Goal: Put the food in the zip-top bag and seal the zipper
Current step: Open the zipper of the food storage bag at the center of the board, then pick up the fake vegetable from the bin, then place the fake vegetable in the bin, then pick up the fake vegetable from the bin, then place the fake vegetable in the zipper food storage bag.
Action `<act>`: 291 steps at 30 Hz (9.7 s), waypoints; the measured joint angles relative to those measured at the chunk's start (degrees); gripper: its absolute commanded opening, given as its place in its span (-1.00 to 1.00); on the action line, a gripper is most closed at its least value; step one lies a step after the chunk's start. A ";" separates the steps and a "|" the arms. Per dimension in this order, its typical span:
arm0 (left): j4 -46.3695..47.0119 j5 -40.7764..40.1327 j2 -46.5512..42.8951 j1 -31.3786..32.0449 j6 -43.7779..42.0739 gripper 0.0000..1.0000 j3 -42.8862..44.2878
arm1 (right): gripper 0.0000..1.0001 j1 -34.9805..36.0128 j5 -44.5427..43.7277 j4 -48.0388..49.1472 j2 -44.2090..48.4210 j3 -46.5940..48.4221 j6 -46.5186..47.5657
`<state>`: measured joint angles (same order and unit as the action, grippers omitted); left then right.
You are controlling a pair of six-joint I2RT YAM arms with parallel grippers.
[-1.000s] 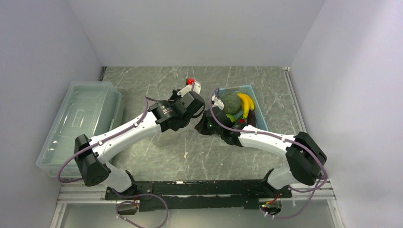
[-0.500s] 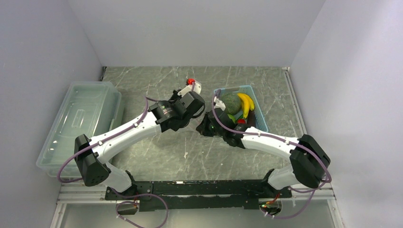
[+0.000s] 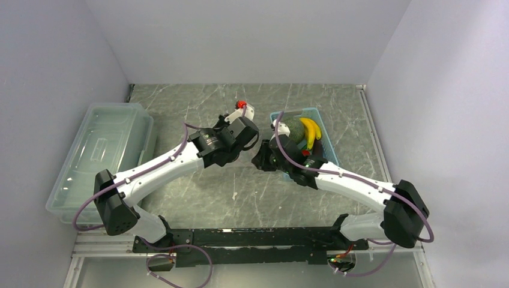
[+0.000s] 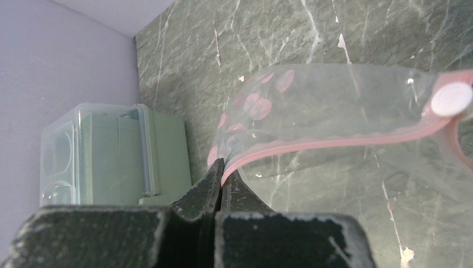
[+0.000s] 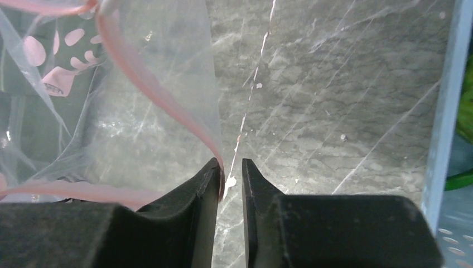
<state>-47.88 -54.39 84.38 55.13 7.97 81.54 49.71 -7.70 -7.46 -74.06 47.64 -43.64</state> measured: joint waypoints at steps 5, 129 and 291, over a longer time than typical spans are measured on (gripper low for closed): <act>-0.11 -0.33 0.00 0.09 0.22 -1.00 -0.70 | -0.14 -0.15 -1.51 -2.78 3.56 0.68 1.77; 0.07 14.05 -9.66 1.31 0.02 -1.00 -7.28 | -1.00 -32.54 4.87 -34.67 19.58 5.57 18.67; 0.37 23.76 -9.42 -7.80 7.37 -1.00 -5.38 | -1.00 -16.65 8.76 32.74 25.33 -3.26 14.01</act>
<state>-47.51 -30.63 74.96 47.33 15.33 76.16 33.06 1.06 25.28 -48.73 44.38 -29.63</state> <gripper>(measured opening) 0.012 0.206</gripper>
